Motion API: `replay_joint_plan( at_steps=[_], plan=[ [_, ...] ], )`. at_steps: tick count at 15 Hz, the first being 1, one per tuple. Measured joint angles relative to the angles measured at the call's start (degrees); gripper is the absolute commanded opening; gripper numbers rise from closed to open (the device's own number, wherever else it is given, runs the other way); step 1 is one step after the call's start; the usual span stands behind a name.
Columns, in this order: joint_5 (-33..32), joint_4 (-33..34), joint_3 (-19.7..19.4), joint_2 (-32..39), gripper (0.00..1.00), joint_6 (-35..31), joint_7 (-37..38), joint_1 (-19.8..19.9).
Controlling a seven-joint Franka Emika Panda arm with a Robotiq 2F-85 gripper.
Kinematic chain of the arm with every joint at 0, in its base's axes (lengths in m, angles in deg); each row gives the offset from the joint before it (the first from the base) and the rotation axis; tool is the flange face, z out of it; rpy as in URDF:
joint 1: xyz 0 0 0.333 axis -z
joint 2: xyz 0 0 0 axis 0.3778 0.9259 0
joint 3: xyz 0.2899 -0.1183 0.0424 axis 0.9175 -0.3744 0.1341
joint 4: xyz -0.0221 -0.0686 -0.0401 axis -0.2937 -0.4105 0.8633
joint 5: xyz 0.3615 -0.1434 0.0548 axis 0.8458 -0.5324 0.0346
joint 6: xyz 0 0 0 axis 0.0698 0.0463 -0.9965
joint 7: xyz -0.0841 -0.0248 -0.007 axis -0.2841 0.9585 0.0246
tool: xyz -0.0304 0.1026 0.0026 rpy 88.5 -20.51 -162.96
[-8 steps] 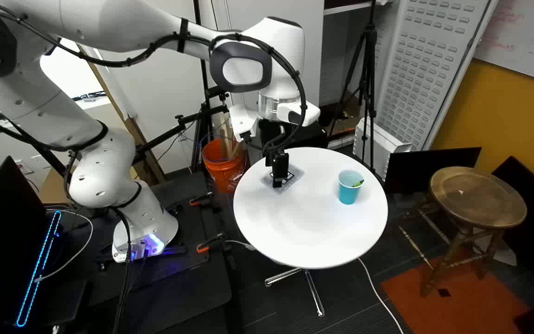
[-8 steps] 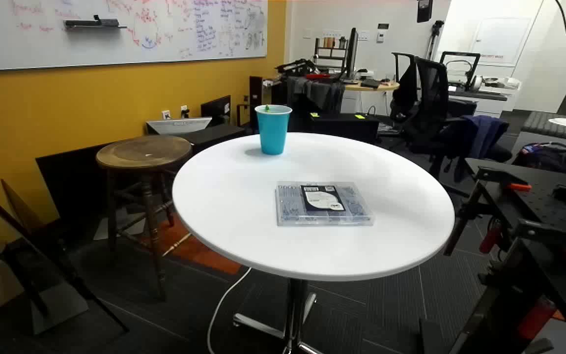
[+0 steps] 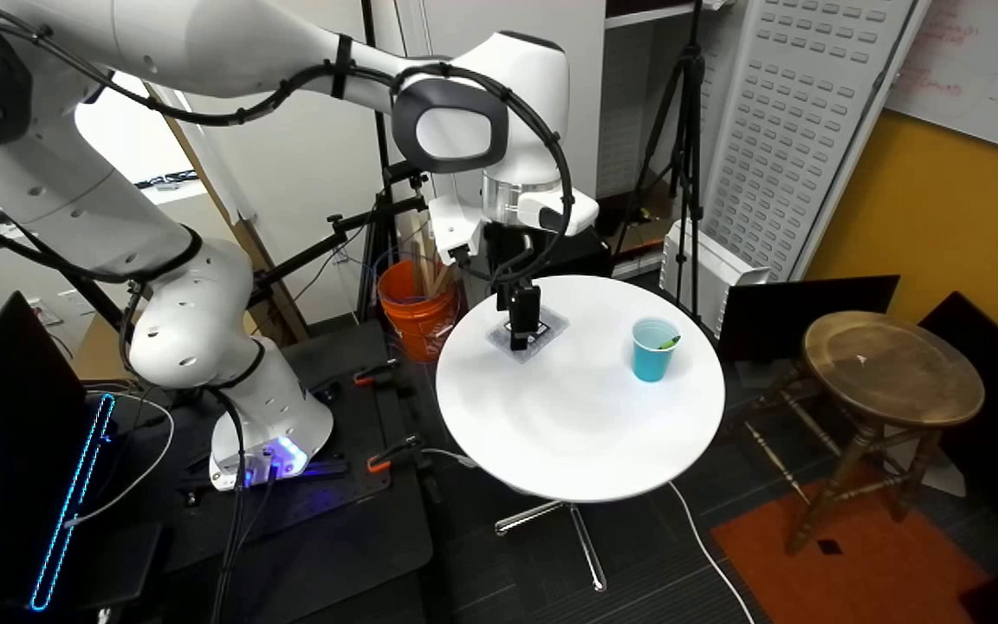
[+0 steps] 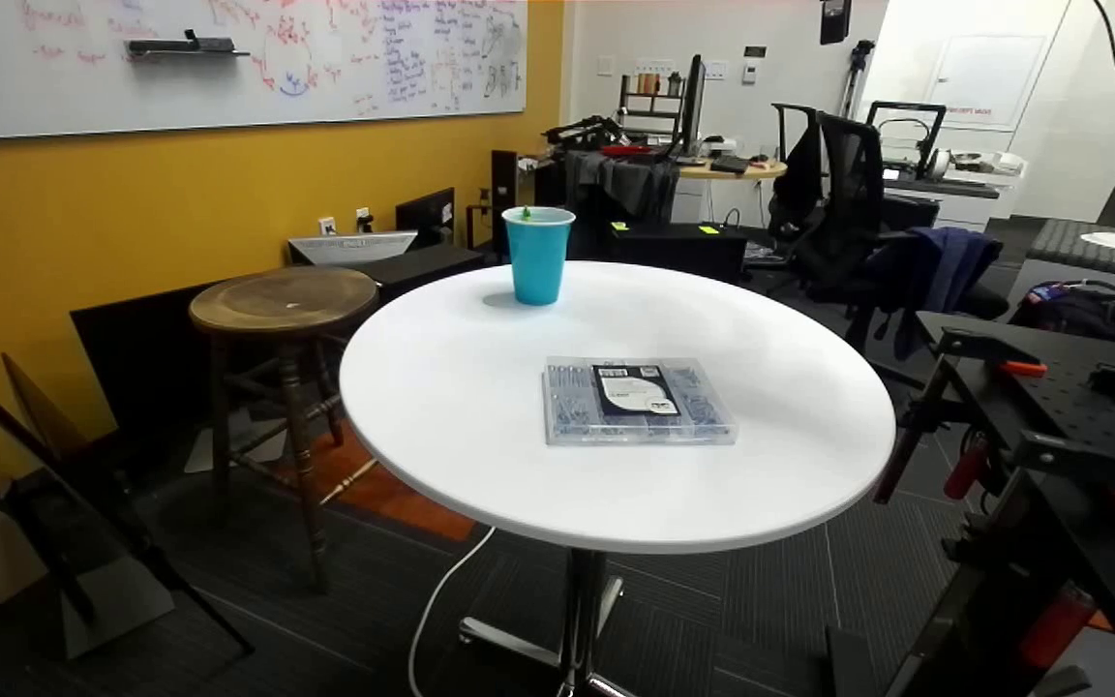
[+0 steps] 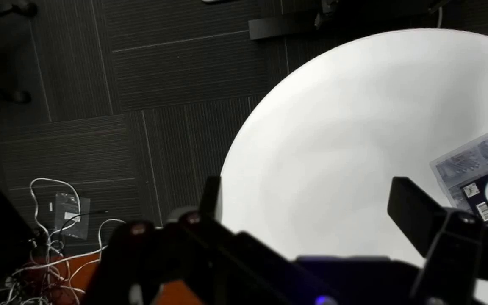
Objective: Remove the pen from the cup and place it on the table
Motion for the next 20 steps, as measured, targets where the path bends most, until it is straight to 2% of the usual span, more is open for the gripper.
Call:
replay_joint_plan(
  at_steps=[4, 8, 12, 16, 20],
  plan=[
    [0.54, -0.12, 0.02, 0.43, 1.0, -7.71, 0.01, -0.12],
    [0.75, -0.32, 0.49, 2.41, 1.0, -19.73, 0.7, -0.61],
    [3.52, -0.22, 2.09, 6.68, 1.0, -33.72, 6.82, -1.89],
    [9.36, 0.66, 4.01, 12.07, 1.0, -43.29, 12.63, -3.65],
    [6.52, 2.07, 4.55, 17.8, 1.0, -52.36, 22.32, -4.5]
  ],
)
